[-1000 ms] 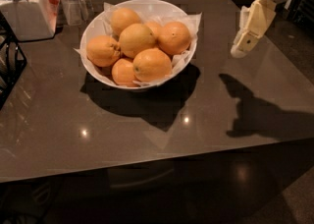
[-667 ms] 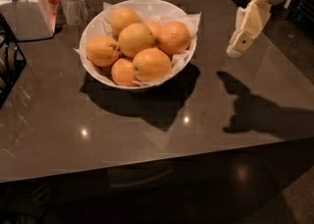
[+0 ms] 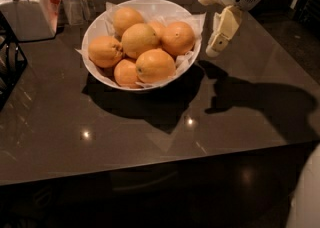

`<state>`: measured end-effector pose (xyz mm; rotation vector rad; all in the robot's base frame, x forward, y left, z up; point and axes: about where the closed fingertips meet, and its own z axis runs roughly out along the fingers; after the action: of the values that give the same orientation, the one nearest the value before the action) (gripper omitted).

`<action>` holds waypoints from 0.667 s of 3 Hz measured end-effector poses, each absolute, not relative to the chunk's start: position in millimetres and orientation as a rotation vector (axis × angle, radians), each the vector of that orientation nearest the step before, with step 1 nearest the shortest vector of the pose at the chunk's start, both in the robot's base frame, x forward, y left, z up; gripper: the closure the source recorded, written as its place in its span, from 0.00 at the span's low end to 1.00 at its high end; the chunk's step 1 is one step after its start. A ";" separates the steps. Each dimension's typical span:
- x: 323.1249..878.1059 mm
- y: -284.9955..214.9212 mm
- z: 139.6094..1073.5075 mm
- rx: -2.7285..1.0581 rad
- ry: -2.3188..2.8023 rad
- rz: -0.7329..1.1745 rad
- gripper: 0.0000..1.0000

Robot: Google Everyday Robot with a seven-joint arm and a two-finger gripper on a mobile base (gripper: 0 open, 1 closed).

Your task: Pick orange from white bowl

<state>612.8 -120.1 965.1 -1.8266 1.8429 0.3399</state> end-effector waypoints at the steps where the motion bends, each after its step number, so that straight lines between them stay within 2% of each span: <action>1: 636.2 -95.7 951.5 -1.844 1.806 0.385 0.00; 2: 636.6 -95.2 951.3 -1.844 1.805 0.384 0.00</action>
Offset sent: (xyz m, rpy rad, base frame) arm 0.0149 0.0178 -0.0108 0.0158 0.0177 0.0343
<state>636.6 -95.2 951.3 -1.8437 1.8050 0.3845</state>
